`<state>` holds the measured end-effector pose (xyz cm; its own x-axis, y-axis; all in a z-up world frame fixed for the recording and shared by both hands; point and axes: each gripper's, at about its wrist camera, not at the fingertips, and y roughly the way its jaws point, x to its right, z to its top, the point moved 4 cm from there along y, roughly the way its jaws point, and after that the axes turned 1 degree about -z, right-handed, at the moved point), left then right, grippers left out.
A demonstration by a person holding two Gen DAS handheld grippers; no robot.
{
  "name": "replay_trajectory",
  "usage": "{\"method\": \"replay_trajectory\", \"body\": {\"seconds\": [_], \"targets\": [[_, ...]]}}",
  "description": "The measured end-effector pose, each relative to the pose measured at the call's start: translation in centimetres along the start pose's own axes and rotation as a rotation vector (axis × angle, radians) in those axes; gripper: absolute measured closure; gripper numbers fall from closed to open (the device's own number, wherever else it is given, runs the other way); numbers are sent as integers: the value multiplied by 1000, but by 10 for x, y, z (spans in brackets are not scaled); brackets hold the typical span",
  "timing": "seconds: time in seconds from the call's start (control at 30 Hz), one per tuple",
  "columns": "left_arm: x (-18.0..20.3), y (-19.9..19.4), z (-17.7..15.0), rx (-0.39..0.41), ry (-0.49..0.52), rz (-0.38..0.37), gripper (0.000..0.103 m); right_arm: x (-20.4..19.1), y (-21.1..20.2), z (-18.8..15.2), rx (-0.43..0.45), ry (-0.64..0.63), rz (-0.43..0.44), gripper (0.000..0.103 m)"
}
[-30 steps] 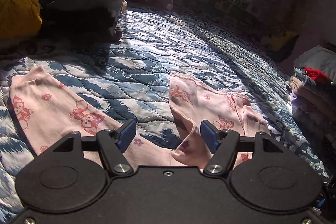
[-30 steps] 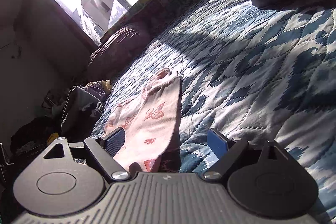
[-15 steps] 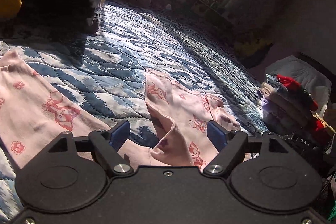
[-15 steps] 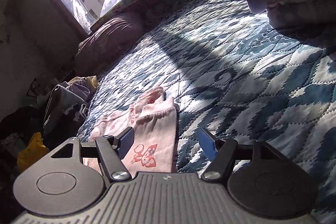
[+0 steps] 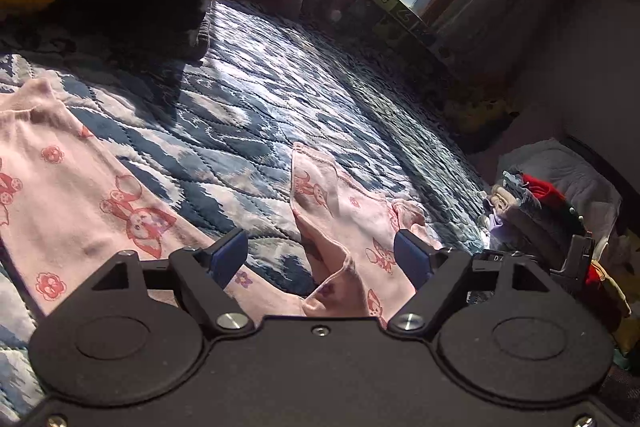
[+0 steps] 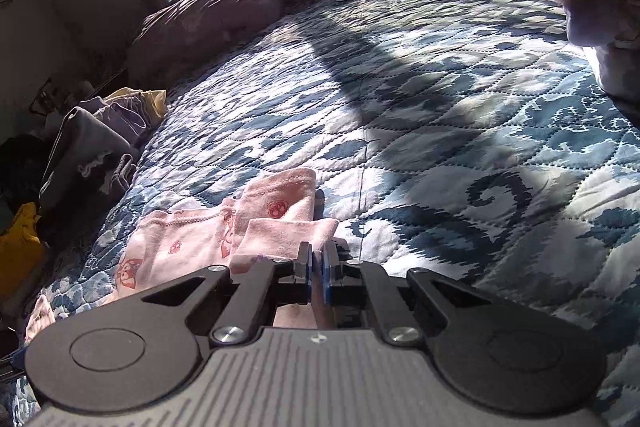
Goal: Fold clothes
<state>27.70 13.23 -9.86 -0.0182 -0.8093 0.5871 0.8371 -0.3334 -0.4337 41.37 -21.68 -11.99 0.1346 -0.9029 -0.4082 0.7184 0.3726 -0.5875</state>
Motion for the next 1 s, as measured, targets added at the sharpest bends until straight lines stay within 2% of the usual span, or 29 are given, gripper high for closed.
{"method": "replay_trajectory", "body": {"seconds": [0.23, 0.53, 0.7, 1.0], "targets": [[1, -2, 1, 8, -1, -1, 23, 5, -54, 11, 136, -21, -72, 96], [3, -7, 1, 25, 7, -1, 23, 57, -128, 15, 259, 30, -207, 96], [4, -6, 1, 25, 11, -3, 23, 98, -168, -3, 300, 91, -311, 96], [6, -5, -2, 20, 22, -3, 23, 151, -204, -42, 329, 205, -445, 96]]}}
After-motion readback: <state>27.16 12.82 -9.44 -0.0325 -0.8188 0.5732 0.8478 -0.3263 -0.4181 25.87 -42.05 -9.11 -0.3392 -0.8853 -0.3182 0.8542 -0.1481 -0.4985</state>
